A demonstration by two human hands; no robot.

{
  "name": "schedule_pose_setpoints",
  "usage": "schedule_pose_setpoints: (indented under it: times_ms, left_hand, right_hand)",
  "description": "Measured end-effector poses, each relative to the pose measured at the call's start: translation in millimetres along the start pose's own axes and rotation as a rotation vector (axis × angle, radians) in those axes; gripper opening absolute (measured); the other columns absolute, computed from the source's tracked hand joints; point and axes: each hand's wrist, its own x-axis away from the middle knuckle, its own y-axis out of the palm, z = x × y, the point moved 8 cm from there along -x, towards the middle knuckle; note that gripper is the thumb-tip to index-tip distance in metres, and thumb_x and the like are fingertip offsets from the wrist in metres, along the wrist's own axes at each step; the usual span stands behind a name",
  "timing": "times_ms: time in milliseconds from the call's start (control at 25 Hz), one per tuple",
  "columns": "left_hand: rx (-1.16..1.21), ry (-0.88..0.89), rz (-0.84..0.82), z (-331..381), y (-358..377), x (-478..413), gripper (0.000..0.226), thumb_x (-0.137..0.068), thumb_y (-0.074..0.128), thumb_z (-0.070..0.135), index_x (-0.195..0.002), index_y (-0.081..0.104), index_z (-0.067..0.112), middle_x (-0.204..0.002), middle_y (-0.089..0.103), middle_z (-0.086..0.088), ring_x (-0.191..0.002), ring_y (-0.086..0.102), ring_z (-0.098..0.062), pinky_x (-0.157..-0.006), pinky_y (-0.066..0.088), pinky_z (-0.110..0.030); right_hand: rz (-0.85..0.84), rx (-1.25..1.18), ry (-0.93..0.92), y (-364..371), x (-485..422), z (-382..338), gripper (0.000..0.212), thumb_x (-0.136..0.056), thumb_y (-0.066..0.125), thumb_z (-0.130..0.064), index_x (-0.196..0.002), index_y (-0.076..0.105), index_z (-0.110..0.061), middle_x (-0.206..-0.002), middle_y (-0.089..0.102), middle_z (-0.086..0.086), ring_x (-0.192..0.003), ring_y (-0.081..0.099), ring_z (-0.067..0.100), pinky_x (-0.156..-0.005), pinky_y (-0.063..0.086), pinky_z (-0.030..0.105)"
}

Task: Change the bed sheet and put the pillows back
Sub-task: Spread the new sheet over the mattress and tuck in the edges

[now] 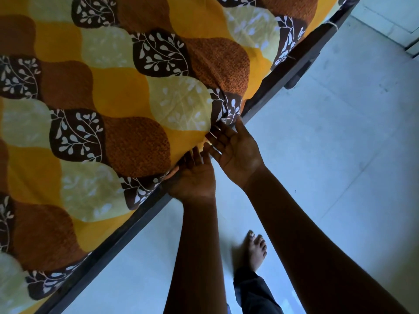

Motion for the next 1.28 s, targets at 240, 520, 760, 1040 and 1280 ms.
schedule_pose_setpoints:
  times_ms: [240, 520, 760, 1040, 1280]
  left_hand:
    - [-0.054, 0.167, 0.255, -6.4, -1.9, 6.3, 0.057, -0.097, 0.031, 0.046, -0.137, 0.042, 0.008, -0.14, 0.047, -0.015, -0.124, 0.048, -0.033, -0.106, 0.036, -0.045]
    - [-0.47, -0.014, 0.304, -6.6, -27.3, 78.3, 0.036, -0.1, 0.035, 0.026, -0.131, 0.05, 0.016, -0.129, 0.057, -0.005, -0.121, 0.053, -0.025, -0.098, 0.043, -0.042]
    - [-1.267, -0.014, 0.087, -0.7, 25.1, 92.9, 0.022, -0.099, 0.037, 0.028, -0.111, 0.056, 0.029, -0.127, 0.058, 0.002, -0.118, 0.055, -0.016, -0.098, 0.044, -0.034]
    - [-1.923, 0.28, -0.358, 26.1, 125.7, 72.2, 0.035, -0.089, 0.045, 0.052, -0.118, 0.051, 0.033, -0.123, 0.051, 0.021, -0.117, 0.047, 0.005, -0.094, 0.036, -0.004]
    - [-2.304, 0.782, -0.456, 46.1, 200.9, -28.7, 0.07, -0.094, 0.017, 0.06, -0.141, 0.039, 0.012, -0.144, 0.042, -0.007, -0.135, 0.035, -0.017, -0.111, 0.031, -0.037]
  right_hand:
    - [0.019, 0.06, 0.02, -4.5, 0.5, -3.0, 0.047, -0.098, 0.034, -0.042, -0.131, 0.051, -0.013, -0.125, 0.059, 0.006, -0.105, 0.059, 0.018, -0.098, 0.044, 0.032]
    - [0.215, 0.202, -0.053, -58.1, 37.5, -8.8, 0.022, -0.098, 0.043, -0.02, -0.102, 0.064, -0.018, -0.102, 0.067, 0.004, -0.096, 0.064, 0.017, -0.094, 0.048, 0.032]
    - [0.273, 0.301, -0.089, -62.1, 79.3, -41.8, 0.025, -0.099, 0.04, -0.018, -0.105, 0.064, -0.017, -0.106, 0.067, 0.004, -0.097, 0.064, 0.019, -0.088, 0.048, 0.028]
    - [0.407, 0.825, -0.339, -31.9, 97.5, -130.7, 0.023, -0.096, 0.048, -0.016, -0.096, 0.066, -0.03, -0.099, 0.069, -0.004, -0.096, 0.064, 0.016, -0.084, 0.05, 0.03]
    - [0.27, 1.377, -0.749, 91.0, 10.2, -182.7, 0.032, -0.095, 0.047, -0.019, -0.127, 0.056, -0.019, -0.134, 0.055, 0.0, -0.113, 0.054, 0.01, -0.093, 0.035, 0.014]
